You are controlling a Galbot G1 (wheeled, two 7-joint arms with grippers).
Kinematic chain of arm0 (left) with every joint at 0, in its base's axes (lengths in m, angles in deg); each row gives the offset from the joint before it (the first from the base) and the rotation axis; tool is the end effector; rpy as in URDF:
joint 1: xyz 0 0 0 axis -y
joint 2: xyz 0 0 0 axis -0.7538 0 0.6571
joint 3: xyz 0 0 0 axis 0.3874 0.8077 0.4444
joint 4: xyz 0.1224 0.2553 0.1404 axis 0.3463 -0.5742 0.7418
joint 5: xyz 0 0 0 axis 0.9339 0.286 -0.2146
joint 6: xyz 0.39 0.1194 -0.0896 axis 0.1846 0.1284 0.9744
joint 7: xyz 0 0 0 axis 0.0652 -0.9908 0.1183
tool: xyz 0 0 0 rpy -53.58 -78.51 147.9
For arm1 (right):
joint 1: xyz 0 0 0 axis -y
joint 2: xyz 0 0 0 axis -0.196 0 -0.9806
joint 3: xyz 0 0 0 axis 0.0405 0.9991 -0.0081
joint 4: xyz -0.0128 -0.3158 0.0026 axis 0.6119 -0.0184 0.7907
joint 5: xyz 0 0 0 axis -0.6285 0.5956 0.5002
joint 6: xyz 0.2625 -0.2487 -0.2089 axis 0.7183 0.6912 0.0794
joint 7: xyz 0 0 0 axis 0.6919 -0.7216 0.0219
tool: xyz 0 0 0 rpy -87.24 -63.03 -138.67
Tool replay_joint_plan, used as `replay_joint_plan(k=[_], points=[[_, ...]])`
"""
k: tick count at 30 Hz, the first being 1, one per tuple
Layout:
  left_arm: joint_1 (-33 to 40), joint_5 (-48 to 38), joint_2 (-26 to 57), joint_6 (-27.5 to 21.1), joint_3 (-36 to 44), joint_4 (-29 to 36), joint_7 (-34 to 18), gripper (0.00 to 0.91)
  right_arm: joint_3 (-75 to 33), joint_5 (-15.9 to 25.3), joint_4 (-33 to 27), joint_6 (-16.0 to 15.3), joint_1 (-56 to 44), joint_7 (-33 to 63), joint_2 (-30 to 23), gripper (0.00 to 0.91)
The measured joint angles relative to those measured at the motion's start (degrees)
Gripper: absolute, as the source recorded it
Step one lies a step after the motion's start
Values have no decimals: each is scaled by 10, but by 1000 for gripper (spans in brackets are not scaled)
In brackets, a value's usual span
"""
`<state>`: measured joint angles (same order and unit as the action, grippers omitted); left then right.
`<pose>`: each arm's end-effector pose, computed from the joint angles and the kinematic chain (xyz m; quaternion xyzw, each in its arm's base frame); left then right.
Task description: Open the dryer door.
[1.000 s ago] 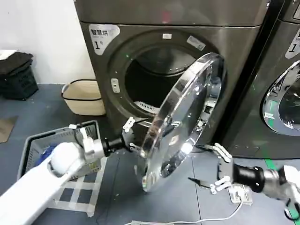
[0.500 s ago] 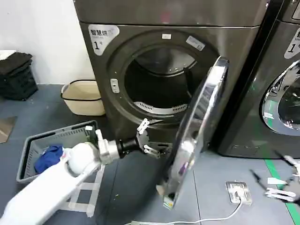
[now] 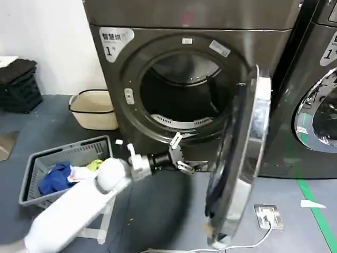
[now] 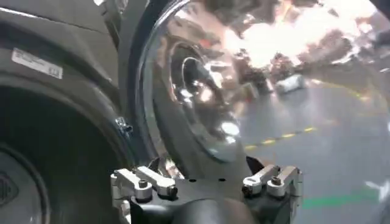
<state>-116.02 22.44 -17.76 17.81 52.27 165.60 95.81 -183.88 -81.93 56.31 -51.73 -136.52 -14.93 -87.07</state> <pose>0.4102 -0.0847 -0.1692 0.5348 0.8193 0.1613 0.1296 -0.0282 -0.3712 -0.1934 -0.4775 -0.8340 0.2629 0.0855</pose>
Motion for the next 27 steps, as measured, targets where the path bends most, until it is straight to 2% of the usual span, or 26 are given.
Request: replay_joint_plan(k=[3, 8, 10, 14, 23, 27], points=[[3, 8, -13, 0, 7, -5, -6, 907, -15, 18, -7, -53, 7, 53, -29, 907], [8, 18, -30, 0, 20, -17, -15, 907, -51, 9, -30, -131, 24, 100, -63, 907], [9, 19, -37, 0, 23, -22, -16, 907, -66, 8, -43, -149, 28, 118, -71, 907], [12, 18, -51, -1, 28, -30, -19, 907, -87, 6, -66, -158, 25, 111, -75, 907], [36, 19, -87, -4, 49, -54, -25, 907, -117, 4, -111, -151, 21, 97, -75, 907], [53, 19, -107, -4, 65, -73, -28, 907, -130, -8, -127, -162, 21, 99, -75, 907]])
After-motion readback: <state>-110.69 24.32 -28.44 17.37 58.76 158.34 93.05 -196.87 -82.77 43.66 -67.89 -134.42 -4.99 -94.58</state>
